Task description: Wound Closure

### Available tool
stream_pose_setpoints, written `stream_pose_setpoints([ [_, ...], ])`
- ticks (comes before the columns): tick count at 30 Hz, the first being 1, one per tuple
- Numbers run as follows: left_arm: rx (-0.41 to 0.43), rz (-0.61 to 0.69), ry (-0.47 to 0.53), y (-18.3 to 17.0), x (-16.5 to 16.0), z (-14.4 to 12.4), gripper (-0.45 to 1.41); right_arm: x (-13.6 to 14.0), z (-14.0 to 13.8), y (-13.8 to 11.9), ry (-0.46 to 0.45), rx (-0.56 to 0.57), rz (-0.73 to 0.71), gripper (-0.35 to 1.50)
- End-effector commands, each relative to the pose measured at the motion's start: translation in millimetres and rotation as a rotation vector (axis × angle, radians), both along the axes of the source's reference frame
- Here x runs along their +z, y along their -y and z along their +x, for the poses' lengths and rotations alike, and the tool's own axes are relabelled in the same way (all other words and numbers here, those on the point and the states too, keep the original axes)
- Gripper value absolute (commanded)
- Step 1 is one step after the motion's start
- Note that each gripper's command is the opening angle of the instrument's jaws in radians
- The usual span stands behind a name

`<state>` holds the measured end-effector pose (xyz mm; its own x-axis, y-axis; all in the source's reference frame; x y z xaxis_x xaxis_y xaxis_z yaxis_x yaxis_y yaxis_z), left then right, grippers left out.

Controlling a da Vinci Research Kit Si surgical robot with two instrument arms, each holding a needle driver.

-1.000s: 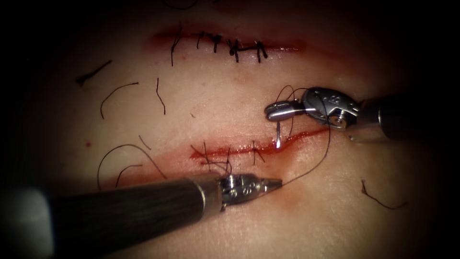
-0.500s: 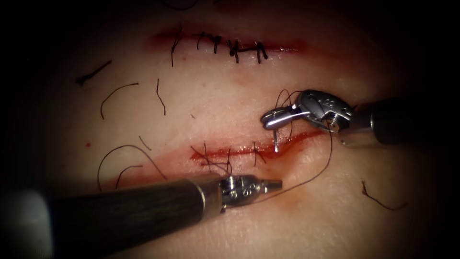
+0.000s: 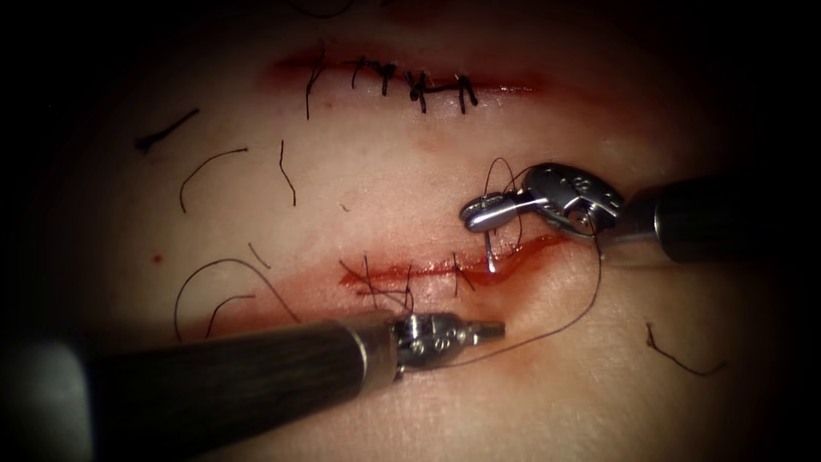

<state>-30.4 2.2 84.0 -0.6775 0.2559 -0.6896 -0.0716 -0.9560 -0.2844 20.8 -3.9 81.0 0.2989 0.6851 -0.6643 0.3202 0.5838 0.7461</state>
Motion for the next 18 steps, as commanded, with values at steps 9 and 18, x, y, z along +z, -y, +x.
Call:
stream_pose_setpoints([
  [9,0.002,0.002,0.002,0.4,0.7,-0.6,-0.45,0.5,0.8,2.2,0.040,-0.018,0.083,-0.35],
  [18,0.003,0.002,0.003,0.3,0.7,-0.5,-0.45,0.8,0.6,3.7,0.091,-0.033,0.220,-0.35],
])
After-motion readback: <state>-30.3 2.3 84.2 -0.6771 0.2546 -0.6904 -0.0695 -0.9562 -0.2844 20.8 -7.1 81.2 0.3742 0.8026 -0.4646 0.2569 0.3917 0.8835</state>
